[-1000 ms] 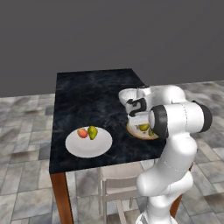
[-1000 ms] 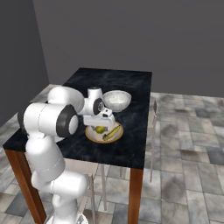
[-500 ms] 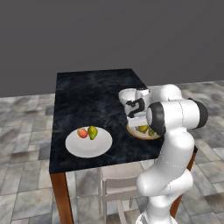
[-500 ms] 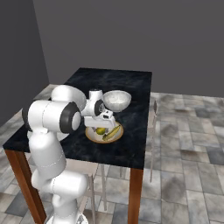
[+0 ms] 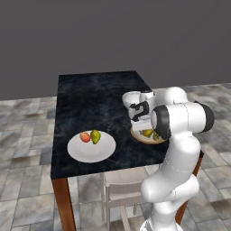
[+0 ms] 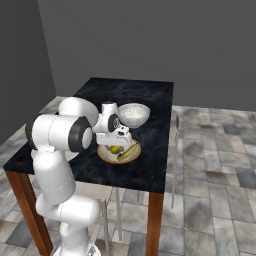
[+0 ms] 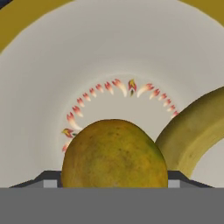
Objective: Take the fruits from the plate on the dining counter and place two fruits in each bowl.
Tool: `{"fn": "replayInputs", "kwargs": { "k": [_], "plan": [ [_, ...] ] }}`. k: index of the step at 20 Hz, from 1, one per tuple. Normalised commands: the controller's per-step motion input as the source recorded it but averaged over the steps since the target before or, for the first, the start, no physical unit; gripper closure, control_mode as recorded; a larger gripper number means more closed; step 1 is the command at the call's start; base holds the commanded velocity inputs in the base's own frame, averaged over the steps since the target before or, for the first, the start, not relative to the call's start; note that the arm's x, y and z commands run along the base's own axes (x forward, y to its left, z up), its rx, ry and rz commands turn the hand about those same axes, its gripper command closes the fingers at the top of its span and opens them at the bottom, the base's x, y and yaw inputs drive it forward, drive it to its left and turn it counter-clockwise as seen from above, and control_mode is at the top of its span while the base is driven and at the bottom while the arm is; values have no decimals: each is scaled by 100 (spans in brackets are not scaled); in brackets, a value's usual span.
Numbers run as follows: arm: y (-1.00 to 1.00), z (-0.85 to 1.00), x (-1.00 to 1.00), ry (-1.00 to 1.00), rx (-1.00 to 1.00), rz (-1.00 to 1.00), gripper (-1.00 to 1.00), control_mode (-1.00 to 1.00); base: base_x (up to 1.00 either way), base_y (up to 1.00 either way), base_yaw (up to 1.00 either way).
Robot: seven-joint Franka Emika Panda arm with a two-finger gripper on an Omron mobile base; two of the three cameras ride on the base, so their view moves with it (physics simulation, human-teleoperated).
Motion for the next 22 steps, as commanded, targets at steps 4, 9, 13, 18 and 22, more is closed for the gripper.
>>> {"fn": "replayInputs", "kwargs": {
  "k": [4,9,13,18,22],
  "plan": [
    [0,0,0,0,0,0,-100,-100,0,0,0],
    [0,12,0,0,0,0,-100,-100,0,0,0],
    [5,59,-9,-2,2,1,-100,-100,0,0,0],
    [39,92,-14,-15,12,6,-100,-100,0,0,0],
    [83,86,-3,-22,16,19,-100,-100,0,0,0]
  ]
}}
